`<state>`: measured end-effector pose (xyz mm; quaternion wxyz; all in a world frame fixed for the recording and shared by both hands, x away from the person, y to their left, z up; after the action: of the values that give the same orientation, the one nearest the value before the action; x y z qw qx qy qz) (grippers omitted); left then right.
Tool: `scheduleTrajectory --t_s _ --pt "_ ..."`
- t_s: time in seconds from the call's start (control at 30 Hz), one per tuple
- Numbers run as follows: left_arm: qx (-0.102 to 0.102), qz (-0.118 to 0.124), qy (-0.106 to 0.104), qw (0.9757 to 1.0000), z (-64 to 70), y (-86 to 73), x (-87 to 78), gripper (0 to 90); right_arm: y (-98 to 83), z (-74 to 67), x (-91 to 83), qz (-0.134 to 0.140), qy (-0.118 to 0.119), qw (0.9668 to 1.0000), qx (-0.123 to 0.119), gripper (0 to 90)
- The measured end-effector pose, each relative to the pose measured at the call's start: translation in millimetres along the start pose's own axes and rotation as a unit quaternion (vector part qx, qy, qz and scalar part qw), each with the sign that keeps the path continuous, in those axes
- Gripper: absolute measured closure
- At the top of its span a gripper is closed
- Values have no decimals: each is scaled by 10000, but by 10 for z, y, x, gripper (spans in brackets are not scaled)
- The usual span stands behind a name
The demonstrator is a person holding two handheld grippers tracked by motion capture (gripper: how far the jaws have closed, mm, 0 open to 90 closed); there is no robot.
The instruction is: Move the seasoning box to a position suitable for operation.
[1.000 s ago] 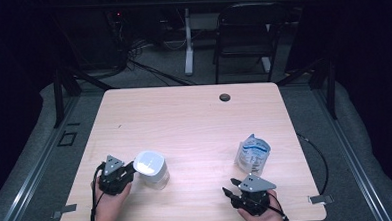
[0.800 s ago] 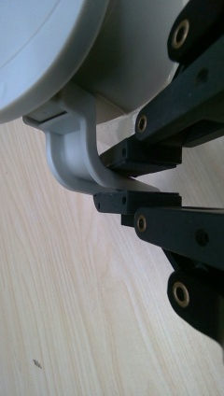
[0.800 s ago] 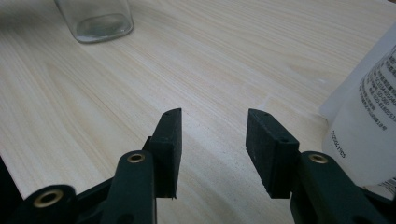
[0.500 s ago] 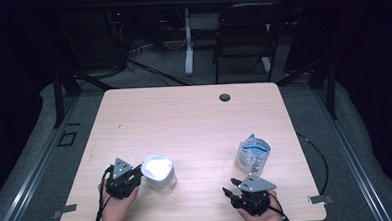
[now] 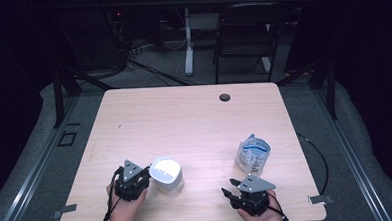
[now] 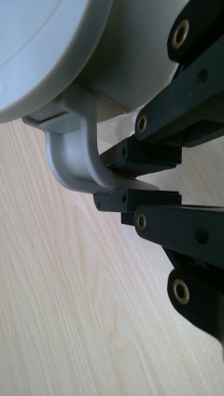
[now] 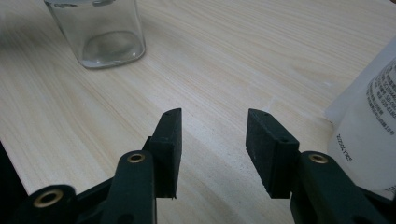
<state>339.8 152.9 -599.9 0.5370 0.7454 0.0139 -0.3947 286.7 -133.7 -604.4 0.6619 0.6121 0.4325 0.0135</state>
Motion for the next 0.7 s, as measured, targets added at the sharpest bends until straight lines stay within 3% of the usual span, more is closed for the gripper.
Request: scheduleTrajectory --t_s 0.47,0.6,0.7 --pt "-93 68 -137 9998 126 32 20 809 -16 -19 26 -68 20 10000 -53 564" --pt "-63 55 -279 9996 148 27 6 802 -20 -14 28 -80 21 10000 -30 565" --pt "-160 115 -466 9987 170 20 -29 772 -20 -34 25 -60 17 10000 -31 563"
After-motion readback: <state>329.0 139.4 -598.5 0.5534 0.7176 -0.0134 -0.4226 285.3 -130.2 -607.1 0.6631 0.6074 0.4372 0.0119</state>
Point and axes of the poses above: each handheld gripper's, and its own axes: x roughly forward along the jaws, y roughly out of its top, z roughly to its right, the point moved 8 cm from there along x, roughly forward along the jaws, and after that the axes turned 9 degrees about x, right-handed, at the moved point
